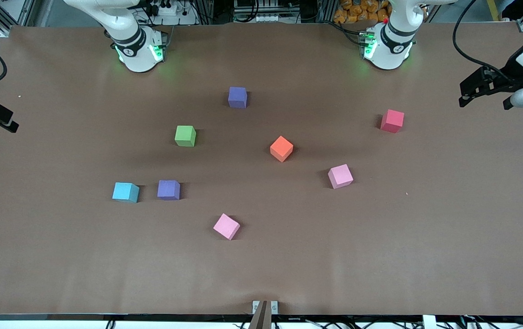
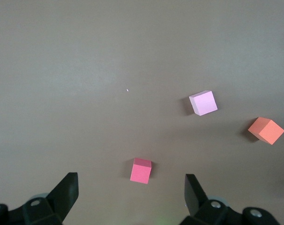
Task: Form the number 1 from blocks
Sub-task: 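Reach the left gripper to a blue cube while the right gripper reaches purple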
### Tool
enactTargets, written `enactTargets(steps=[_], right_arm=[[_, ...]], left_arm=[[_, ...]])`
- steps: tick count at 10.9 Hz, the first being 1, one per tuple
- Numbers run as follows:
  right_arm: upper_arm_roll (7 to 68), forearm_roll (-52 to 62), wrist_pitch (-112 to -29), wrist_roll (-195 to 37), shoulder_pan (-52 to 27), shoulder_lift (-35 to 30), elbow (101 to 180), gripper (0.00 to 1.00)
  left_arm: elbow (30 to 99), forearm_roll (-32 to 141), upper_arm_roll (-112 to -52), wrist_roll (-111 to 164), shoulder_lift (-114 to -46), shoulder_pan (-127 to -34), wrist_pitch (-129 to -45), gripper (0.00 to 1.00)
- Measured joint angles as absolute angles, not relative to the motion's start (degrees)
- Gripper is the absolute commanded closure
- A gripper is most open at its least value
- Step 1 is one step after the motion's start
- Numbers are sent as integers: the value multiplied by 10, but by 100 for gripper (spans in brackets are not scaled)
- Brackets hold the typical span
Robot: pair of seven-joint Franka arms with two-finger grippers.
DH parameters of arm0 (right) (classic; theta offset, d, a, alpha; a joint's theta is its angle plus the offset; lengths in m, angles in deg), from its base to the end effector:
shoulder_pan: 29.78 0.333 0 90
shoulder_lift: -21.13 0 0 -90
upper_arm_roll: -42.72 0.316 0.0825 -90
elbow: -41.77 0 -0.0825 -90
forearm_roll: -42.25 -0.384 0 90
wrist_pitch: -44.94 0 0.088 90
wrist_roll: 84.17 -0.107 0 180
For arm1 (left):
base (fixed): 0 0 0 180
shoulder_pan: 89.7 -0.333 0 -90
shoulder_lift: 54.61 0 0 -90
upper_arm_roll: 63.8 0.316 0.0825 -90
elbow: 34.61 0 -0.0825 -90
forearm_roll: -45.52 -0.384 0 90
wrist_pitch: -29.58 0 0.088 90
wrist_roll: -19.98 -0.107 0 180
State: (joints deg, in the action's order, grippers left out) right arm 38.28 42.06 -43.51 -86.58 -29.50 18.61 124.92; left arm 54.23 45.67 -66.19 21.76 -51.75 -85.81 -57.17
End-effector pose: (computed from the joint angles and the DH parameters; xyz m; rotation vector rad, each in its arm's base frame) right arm 0.5647 -0.0396 0.6538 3.1347 -0.1794 0.0764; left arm 0.5300 -0.0593 0.6561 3.1376 -0.1235 0.0209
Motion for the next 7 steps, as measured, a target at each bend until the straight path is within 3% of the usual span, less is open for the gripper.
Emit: enactTargets(steps=[7], right_arm=[[383, 420, -437, -866, -284, 173, 1257, 0]], left_arm=[[551, 457, -680, 223, -551, -845, -571, 0]])
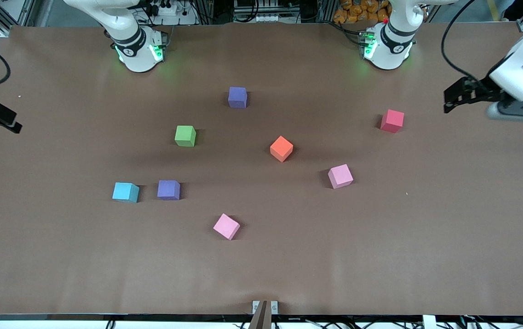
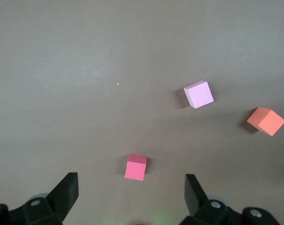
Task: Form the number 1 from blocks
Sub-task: 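Reach the left gripper to a blue cube while the right gripper reaches purple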
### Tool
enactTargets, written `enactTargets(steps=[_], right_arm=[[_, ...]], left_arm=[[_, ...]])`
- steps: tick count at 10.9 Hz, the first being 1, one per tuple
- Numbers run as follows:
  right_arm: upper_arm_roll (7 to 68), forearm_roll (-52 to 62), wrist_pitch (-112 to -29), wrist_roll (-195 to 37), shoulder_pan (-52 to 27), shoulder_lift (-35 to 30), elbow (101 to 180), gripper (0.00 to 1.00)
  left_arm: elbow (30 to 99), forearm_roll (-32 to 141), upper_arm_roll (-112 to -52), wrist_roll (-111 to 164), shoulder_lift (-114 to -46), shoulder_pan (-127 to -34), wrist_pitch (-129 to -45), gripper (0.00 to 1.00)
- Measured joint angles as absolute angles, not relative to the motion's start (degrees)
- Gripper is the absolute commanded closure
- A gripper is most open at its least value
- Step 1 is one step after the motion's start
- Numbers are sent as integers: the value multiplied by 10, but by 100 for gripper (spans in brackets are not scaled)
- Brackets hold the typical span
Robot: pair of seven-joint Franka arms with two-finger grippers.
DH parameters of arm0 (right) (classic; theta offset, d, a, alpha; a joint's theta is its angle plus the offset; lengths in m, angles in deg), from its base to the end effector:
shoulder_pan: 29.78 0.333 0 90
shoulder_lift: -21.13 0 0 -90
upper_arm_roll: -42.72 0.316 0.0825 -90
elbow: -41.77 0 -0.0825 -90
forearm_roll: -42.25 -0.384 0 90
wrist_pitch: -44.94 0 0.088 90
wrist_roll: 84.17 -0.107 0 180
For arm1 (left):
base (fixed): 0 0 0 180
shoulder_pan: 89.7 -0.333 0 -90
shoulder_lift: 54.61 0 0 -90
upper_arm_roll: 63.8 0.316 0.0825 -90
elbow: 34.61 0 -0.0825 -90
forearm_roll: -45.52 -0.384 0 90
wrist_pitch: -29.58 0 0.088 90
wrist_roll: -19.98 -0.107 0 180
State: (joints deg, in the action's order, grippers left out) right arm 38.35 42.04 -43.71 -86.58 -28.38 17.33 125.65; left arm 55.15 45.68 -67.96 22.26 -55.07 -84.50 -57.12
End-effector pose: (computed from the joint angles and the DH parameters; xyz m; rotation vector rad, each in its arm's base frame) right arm 0.5727 -0.0277 0.6354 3.1366 -0.1469 0.0269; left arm 0.5433 -0.0897 0.6172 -3.1312 0.1939 0.0964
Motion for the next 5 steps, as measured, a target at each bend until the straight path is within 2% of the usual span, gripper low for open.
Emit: enactTargets(steps=[2, 5], right_arm=[[384, 415, -456, -866, -271, 145, 1259, 0], [384, 371, -499, -866, -266, 85, 1270, 0]], left_arm=[[572, 470, -693, 223, -569, -834, -571, 0], [599, 518, -755, 343, -607, -789, -579, 0]])
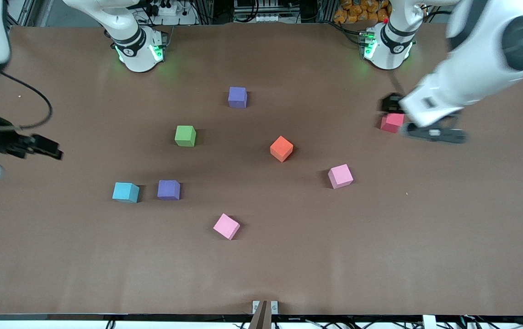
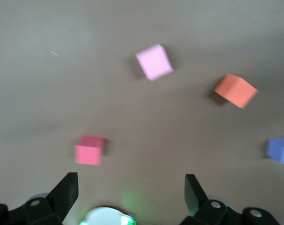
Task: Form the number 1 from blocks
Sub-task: 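Reach the left gripper to a blue cube while the right gripper reaches purple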
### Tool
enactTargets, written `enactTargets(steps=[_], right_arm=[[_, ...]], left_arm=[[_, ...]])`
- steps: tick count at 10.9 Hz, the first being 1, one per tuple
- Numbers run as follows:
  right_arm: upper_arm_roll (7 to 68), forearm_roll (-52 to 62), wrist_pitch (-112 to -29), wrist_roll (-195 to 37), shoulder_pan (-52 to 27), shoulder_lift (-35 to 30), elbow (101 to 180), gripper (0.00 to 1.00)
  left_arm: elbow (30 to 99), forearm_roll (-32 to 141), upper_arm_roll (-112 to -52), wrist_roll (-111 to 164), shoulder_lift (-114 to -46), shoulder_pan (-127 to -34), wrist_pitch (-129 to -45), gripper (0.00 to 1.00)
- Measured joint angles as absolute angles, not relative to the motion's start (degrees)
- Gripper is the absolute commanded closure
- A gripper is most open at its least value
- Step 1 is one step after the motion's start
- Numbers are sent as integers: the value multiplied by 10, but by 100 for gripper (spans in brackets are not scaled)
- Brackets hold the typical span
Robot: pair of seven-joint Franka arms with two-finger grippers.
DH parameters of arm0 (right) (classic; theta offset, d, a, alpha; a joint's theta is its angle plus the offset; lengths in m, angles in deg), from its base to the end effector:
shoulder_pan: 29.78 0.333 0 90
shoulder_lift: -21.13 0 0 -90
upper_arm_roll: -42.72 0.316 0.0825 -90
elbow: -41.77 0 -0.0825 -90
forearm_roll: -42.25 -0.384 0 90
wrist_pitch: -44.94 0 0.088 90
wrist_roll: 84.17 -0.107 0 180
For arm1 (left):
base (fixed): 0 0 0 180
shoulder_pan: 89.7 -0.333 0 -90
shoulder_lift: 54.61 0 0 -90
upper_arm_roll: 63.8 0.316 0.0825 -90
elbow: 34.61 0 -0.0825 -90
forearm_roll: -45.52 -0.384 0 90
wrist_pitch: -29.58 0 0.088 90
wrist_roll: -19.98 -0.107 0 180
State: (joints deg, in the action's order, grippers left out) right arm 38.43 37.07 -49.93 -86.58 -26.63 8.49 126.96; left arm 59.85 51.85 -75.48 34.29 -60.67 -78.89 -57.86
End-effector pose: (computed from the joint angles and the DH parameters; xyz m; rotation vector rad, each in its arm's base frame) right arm 0.6237 0.0011 0.5419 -3.0658 0.1082 0.0795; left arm 0.5231 -0.2246 0.5275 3.0555 -0.2088 -0.3943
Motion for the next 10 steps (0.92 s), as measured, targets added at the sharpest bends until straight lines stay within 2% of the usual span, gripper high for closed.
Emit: enactTargets(steps=[3, 8, 10], right_arm=[[385, 363, -566, -866, -245, 30, 1296, 0], [385, 357, -669, -896, -202, -79, 1303, 0], [384, 347, -697, -926, -179, -108, 1302, 0]], left_arm=[[625, 532, -802, 515, -654, -705, -648, 0], [631, 531, -807, 760, -783, -493, -804, 0], [631, 481, -806, 836, -830, -421, -871, 0]])
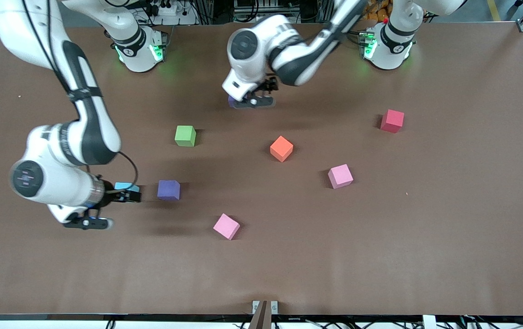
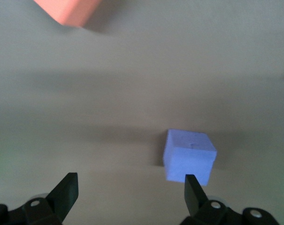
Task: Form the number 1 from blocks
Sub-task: 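Reach the left gripper to a blue cube while the right gripper reaches purple, then grasp the blue cube with the left gripper while the right gripper grasps purple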
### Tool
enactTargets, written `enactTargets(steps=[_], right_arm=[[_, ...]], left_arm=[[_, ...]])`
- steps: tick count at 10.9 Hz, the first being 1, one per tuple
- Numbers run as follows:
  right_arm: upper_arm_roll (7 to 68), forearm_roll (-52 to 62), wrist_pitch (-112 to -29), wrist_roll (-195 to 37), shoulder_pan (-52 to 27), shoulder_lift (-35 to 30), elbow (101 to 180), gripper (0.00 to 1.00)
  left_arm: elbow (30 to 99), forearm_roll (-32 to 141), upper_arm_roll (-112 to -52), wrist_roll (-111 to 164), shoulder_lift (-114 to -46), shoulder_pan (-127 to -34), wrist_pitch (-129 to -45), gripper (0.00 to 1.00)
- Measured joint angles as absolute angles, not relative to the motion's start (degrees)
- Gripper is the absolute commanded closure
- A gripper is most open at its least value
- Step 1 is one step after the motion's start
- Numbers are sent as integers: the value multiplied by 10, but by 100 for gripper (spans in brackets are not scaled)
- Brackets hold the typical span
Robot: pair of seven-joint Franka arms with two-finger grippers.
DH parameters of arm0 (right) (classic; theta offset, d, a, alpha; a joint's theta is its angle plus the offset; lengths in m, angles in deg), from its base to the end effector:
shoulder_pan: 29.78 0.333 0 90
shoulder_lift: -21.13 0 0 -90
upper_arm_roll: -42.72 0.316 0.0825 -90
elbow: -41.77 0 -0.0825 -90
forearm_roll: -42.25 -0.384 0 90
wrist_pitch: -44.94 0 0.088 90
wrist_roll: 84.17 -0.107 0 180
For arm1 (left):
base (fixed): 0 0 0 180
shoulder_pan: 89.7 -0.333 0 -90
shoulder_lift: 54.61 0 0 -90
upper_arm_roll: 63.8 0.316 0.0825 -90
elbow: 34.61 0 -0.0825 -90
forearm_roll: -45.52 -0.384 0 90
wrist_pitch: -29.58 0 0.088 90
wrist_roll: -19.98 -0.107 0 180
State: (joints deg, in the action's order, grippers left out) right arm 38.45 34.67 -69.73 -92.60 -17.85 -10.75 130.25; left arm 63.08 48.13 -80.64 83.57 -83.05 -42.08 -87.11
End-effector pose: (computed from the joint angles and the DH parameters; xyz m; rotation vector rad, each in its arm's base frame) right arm 0.6789 0.1067 0.3207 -3.0724 0.1003 0.1647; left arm 0.2949 -0.5813 0.3043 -3.0701 -0.0490 0.3472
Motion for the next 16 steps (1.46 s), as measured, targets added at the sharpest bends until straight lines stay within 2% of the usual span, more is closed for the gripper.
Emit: enactTargets(steps=[3, 8, 11, 16], right_arm=[[384, 340, -719, -937, -161, -131, 1302, 0], [384, 335, -750, -963, -126, -160, 1308, 0], [383, 335, -795, -965, -116, -168, 1338, 0], [383, 335, -820, -965, -112, -168, 1366, 0]], left_arm=[[630, 441, -805, 862, -870, -386, -925, 0], [629, 432, -803, 864, -893, -372, -995, 0], [625, 416, -803, 866, -915, -369, -1009, 0], [615, 398, -803, 868, -934, -357, -1011, 0]])
